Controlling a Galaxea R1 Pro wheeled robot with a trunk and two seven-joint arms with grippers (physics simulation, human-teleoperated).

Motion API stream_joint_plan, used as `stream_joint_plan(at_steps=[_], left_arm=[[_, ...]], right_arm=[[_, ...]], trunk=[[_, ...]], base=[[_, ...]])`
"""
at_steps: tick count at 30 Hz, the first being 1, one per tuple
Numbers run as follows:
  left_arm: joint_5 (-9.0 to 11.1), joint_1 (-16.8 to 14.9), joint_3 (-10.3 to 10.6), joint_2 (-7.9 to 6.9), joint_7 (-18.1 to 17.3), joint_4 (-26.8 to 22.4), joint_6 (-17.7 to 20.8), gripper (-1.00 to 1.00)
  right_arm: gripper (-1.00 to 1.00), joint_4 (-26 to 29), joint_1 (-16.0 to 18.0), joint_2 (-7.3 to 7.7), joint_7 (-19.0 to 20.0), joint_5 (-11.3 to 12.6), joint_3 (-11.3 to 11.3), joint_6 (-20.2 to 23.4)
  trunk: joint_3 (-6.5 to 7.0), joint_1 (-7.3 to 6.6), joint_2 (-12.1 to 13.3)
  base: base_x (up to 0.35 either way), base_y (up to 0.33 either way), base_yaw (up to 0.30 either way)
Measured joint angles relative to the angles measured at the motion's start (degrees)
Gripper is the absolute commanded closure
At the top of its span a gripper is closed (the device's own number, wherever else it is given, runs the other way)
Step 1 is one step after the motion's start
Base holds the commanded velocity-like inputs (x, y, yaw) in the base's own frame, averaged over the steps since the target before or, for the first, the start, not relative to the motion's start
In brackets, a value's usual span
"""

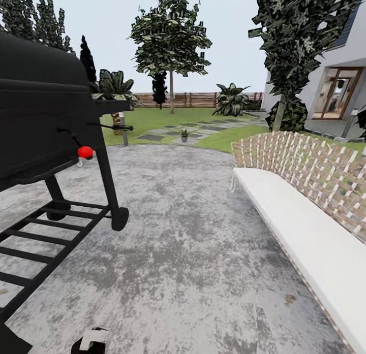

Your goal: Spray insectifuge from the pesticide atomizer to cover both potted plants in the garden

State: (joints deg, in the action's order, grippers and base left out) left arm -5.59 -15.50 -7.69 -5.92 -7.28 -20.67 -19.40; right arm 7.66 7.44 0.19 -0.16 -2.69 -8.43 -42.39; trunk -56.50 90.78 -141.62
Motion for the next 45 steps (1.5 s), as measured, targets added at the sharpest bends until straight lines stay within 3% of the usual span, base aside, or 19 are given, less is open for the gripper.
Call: stream_joint_plan(at_steps=[19, 45], left_arm=[[-0.02, -0.02, -0.03, 0.0, 0.0, 0.0, 0.03, 1.0], [-0.02, -0.02, -0.05, 0.0, 0.0, -0.01, 0.06, 1.0]], right_arm=[[-1.0, 0.03, 0.0, 0.0, 0.0, 0.02, 0.0, 0.0], [-1.0, 0.0, 0.0, 0.0, 0.0, -0.01, 0.01, 0.01]], trunk=[[0.0, 0.0, 0.0], [0.0, -0.01, 0.0]], base=[[0.292, -0.145, 0.0], [0.339, -0.005, 0.0]])
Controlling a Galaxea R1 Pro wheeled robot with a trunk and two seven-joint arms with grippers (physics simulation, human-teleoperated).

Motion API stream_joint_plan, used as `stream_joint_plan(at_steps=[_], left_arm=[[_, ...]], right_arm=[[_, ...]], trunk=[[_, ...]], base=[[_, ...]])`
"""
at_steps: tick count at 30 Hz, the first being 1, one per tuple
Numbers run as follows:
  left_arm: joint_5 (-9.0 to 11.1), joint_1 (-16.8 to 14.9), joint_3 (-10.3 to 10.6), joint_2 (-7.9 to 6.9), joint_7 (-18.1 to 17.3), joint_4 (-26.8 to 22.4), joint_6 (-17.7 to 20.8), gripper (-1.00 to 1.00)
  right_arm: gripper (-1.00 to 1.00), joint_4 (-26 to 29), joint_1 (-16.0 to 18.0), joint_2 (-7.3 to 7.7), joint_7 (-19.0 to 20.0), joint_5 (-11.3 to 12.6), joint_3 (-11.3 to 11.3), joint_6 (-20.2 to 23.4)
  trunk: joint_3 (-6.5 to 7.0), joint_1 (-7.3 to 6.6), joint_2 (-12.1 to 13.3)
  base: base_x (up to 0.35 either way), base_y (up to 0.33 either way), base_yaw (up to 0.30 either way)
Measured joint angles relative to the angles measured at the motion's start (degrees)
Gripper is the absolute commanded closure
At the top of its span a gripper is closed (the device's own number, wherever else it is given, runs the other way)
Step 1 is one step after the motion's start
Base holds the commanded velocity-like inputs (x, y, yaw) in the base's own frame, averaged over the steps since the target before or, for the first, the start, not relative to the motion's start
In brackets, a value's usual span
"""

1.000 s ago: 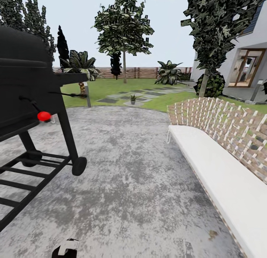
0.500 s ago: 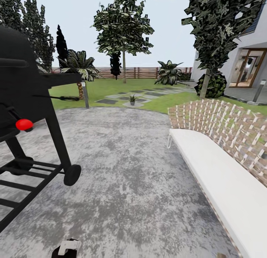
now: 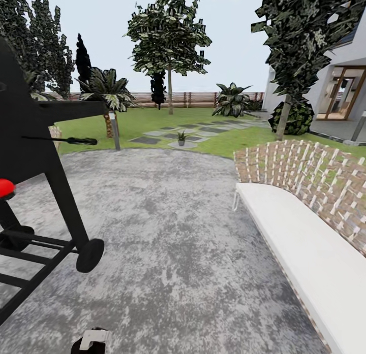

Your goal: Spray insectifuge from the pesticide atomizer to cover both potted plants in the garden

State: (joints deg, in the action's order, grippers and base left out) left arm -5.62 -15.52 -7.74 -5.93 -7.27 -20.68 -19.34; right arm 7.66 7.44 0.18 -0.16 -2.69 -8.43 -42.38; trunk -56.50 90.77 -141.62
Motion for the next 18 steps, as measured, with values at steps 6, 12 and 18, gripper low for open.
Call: stream_joint_plan(at_steps=[6, 12, 18], left_arm=[[0.04, 0.0, -0.03, 0.0, 0.0, -0.01, -0.01, 1.0], [0.03, 0.0, -0.04, 0.0, 0.0, -0.03, -0.05, 1.0], [0.02, 0.0, -0.04, 0.0, 0.0, -0.01, -0.04, 1.0]], right_arm=[[-1.0, 0.01, 0.0, 0.0, 0.0, 0.01, 0.0, 0.01], [-1.0, 0.01, 0.0, 0.0, 0.01, 0.01, 0.0, 0.0], [-1.0, 0.01, 0.0, 0.0, 0.01, 0.0, -0.01, 0.01]], trunk=[[0.0, 0.0, 0.0], [0.0, 0.0, 0.0], [0.0, 0.0, 0.0]], base=[[0.34, 0.0, 0.0], [0.34, 0.0, 0.0], [0.34, 0.0, 0.0]])
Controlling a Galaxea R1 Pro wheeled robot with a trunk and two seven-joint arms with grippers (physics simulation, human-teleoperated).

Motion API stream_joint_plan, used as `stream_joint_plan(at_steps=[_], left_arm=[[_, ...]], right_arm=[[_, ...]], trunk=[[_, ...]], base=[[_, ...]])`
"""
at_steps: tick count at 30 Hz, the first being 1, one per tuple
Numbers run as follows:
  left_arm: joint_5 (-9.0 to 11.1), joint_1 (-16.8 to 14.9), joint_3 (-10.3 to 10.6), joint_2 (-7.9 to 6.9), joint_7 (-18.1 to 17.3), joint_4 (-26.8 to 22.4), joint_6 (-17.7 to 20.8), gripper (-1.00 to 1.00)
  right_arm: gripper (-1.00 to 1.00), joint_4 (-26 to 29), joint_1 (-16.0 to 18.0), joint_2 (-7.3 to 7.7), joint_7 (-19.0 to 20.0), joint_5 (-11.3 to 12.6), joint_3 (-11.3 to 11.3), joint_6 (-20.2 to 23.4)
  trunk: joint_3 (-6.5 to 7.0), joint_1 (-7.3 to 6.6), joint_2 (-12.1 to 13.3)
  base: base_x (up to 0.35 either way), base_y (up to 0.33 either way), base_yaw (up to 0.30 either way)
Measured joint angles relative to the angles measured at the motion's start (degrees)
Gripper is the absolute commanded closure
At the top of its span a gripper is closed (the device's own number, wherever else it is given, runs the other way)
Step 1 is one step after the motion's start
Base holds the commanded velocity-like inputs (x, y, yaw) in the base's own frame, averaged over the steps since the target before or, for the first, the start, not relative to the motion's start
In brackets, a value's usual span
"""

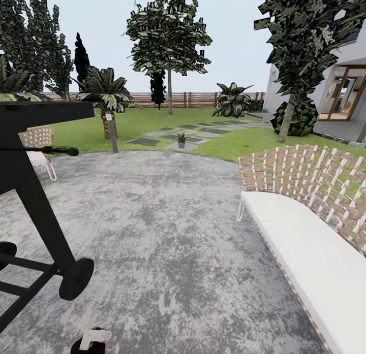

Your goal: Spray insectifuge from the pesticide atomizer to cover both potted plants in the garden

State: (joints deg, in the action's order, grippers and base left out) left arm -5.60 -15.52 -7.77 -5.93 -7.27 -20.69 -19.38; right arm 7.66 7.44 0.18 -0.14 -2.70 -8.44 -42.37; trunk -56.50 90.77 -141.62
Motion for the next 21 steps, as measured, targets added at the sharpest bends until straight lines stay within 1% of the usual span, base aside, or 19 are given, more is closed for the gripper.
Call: stream_joint_plan(at_steps=[21], left_arm=[[0.03, 0.0, 0.0, 0.0, 0.0, 0.01, 0.04, 1.0]], right_arm=[[-1.0, 0.02, 0.0, 0.0, -0.02, 0.02, 0.01, 0.0]], trunk=[[0.0, 0.0, 0.0]], base=[[0.34, 0.0, 0.0]])
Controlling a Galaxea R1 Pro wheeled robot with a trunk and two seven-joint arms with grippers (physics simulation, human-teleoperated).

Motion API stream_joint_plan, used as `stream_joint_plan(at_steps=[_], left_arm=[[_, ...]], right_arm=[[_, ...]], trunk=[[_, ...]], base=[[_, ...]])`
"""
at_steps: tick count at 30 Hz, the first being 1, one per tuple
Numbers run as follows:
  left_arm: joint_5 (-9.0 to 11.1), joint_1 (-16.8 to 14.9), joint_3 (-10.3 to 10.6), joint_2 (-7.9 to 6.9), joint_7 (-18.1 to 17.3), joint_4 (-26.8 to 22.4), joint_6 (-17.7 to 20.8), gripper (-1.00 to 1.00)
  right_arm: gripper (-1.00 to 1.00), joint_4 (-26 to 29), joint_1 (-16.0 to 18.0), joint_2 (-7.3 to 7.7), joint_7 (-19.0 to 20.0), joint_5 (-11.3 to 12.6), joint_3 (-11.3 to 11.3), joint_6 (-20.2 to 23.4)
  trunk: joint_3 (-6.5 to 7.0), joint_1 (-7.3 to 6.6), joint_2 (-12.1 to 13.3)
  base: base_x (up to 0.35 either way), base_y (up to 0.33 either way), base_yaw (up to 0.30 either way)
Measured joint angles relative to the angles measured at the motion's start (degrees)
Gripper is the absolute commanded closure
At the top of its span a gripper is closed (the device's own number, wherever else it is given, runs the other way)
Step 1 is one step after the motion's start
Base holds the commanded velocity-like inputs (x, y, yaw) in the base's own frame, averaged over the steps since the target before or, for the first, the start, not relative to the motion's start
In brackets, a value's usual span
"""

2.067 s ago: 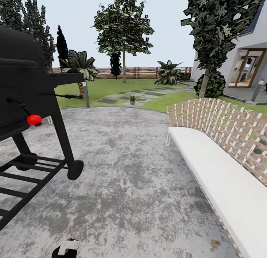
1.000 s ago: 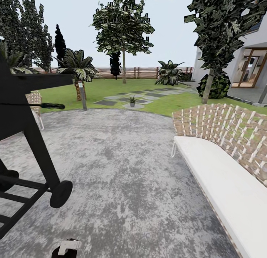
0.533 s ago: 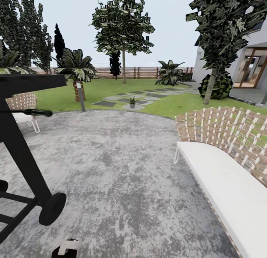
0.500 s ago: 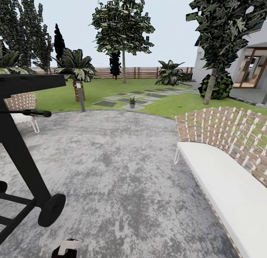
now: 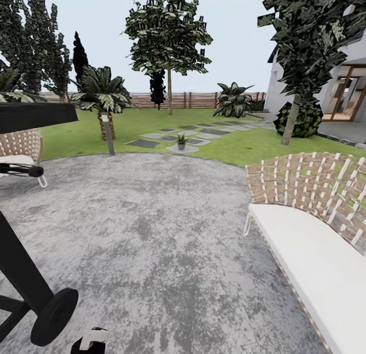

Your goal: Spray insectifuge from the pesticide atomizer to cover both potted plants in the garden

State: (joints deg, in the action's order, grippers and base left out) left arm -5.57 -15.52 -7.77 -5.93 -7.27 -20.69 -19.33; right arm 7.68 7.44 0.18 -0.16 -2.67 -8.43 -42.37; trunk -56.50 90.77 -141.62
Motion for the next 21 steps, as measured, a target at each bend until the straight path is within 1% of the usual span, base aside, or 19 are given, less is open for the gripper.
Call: stream_joint_plan(at_steps=[21], left_arm=[[0.0, 0.0, 0.06, 0.0, 0.0, 0.0, -0.02, 1.0]], right_arm=[[-1.0, -0.03, 0.0, 0.0, 0.0, -0.01, 0.0, 0.0]], trunk=[[0.0, 0.0, 0.0]], base=[[0.34, 0.0, 0.0]])
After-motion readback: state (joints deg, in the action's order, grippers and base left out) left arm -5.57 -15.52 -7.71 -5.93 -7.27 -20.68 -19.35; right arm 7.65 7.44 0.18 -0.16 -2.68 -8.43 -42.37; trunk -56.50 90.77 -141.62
